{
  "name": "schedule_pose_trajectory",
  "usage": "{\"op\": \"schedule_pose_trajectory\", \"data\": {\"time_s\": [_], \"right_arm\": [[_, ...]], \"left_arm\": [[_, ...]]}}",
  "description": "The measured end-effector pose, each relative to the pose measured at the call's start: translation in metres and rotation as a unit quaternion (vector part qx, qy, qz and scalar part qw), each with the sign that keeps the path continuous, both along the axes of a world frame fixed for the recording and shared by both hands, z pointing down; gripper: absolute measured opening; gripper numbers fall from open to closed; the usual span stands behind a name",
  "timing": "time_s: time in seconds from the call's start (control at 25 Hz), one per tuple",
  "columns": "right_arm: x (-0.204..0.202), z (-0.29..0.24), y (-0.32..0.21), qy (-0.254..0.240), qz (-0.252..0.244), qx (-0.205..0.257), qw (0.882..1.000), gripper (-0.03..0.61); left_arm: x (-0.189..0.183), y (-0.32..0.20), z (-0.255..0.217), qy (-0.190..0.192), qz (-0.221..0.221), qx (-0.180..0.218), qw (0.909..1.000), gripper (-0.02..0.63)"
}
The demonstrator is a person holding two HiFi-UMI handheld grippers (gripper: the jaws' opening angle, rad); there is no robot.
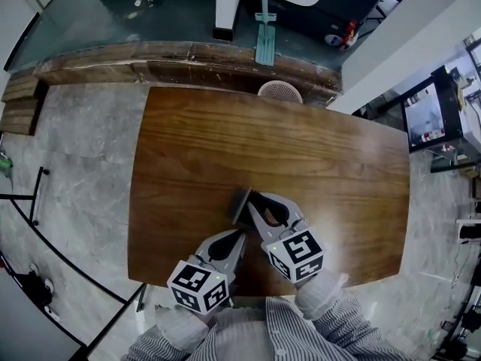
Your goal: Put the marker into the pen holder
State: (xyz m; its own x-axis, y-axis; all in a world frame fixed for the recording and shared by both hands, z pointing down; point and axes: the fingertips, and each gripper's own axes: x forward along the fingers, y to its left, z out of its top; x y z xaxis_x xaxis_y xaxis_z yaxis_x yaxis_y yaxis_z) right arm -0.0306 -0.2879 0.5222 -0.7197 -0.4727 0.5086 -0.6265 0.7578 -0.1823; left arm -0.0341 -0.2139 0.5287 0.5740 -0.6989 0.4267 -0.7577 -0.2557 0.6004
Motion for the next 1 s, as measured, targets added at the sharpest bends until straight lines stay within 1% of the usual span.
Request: {"op": "schedule_pose_trajectory", "data": {"time_s": [0.52,0.6,0.68,0.84,0.88,1.0], "right_arm": [[0.002,0.000,-0.002,0.017,0.004,0.004,1.000,0.081],[0.003,-0.002,-0.003,0.016,0.008,0.006,1.000,0.097],[0.004,-0.007,-0.003,0.010,0.011,0.008,1.000,0.097],[0.006,-0.023,0.001,-0.003,0.018,0.021,1.000,0.070],[0.007,-0.028,0.004,-0.006,0.020,0.027,0.999,0.055],[0.012,-0.041,0.017,-0.015,0.030,0.038,0.999,0.038]], "left_arm": [[-0.003,-0.003,-0.004,0.006,-0.005,0.006,1.0000,0.008],[-0.004,-0.003,-0.005,0.005,-0.006,0.007,0.9999,0.008],[-0.005,-0.003,-0.008,0.005,-0.007,0.009,0.9999,0.008],[-0.007,-0.002,-0.015,0.002,-0.006,0.017,0.9998,0.008],[-0.007,0.000,-0.017,0.001,-0.005,0.020,0.9998,0.008],[-0.008,0.005,-0.023,-0.004,0.000,0.030,0.9996,0.008]]}}
